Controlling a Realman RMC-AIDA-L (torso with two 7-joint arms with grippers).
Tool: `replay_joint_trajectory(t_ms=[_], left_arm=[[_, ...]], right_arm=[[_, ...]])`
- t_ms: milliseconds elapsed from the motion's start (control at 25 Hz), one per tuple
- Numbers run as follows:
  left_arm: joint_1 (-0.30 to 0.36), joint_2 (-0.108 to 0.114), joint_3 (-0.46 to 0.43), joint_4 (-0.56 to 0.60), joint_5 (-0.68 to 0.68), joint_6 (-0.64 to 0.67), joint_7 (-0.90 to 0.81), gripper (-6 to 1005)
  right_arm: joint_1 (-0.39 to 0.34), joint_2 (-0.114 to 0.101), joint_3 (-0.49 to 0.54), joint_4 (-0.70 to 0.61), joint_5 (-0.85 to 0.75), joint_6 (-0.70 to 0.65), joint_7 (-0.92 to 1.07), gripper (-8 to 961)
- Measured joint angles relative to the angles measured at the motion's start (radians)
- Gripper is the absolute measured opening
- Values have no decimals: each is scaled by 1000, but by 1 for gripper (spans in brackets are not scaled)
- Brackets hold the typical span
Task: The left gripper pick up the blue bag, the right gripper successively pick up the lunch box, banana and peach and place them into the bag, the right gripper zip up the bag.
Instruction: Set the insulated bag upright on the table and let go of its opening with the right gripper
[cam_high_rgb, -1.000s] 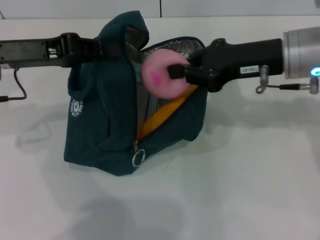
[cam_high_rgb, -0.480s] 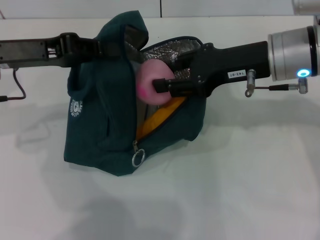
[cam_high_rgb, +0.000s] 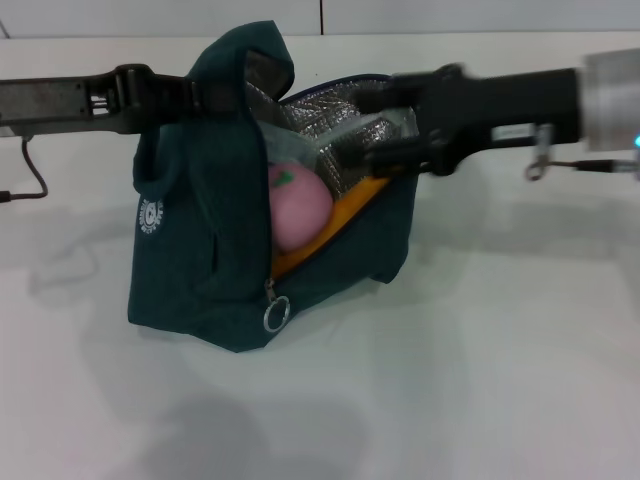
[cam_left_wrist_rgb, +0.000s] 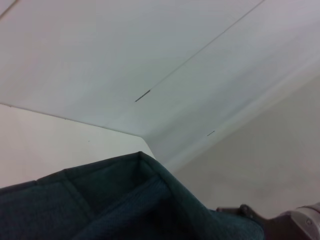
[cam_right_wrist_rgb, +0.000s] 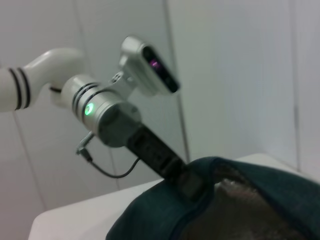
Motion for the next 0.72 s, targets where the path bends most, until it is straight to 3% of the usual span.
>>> replay_joint_trajectory(t_ms=[200, 400, 520, 720], left_arm=[[6, 0, -2, 0, -1, 0, -1, 49], [7, -1, -1, 0, -1, 0, -2, 49], [6, -3, 2, 0, -1, 0, -1, 49], [2, -6, 4, -17, 0, 0, 4, 49]], right_arm=[[-139, -2, 96, -87, 57, -37, 105, 727], [-237, -3, 179, 11, 139, -112, 185, 718], [-236, -3, 238, 178, 166, -145, 234, 717], [-166, -7, 349, 472, 201, -188, 235, 716]])
